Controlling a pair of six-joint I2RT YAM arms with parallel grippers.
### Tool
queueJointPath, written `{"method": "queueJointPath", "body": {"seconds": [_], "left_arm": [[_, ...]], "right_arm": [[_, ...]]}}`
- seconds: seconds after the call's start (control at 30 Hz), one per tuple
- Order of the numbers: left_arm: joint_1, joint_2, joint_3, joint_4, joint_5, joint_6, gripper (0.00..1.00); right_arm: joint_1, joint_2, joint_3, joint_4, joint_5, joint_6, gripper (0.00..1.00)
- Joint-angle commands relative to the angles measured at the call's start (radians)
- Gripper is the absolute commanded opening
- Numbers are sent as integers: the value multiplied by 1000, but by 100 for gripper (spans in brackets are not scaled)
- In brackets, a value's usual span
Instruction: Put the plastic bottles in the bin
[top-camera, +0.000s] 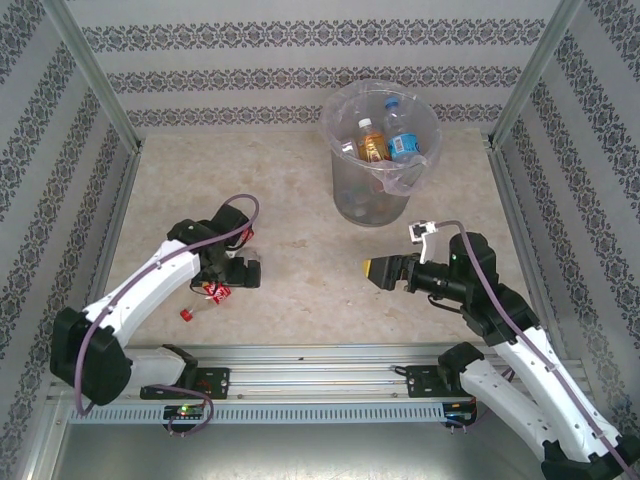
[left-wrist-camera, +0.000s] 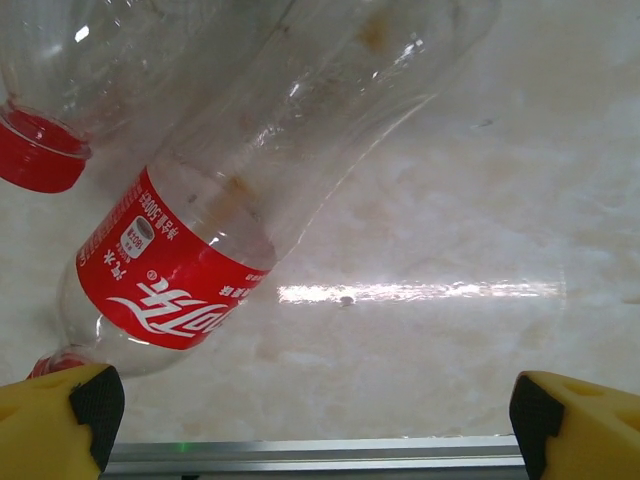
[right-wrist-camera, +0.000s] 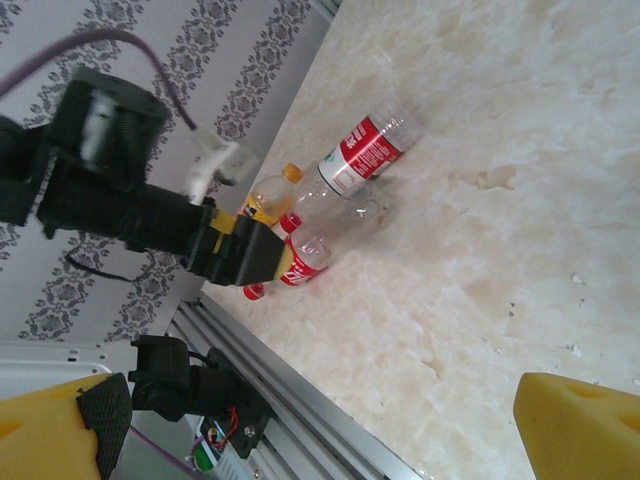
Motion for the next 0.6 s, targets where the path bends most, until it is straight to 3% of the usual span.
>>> {"method": "queueJointPath", "body": {"seconds": [0.0,0.23,0.57], "left_arm": [[16,74,36,-1,-24,61,100],[18,203,88,1,-69,134,100],[19,288,58,24,-127,132,100]], "right_arm": [[10,-35,-27,20,19,14,98],[11,-93,-77,16,49,28,98],[10,-100,-91,-10,62,9,98]]}}
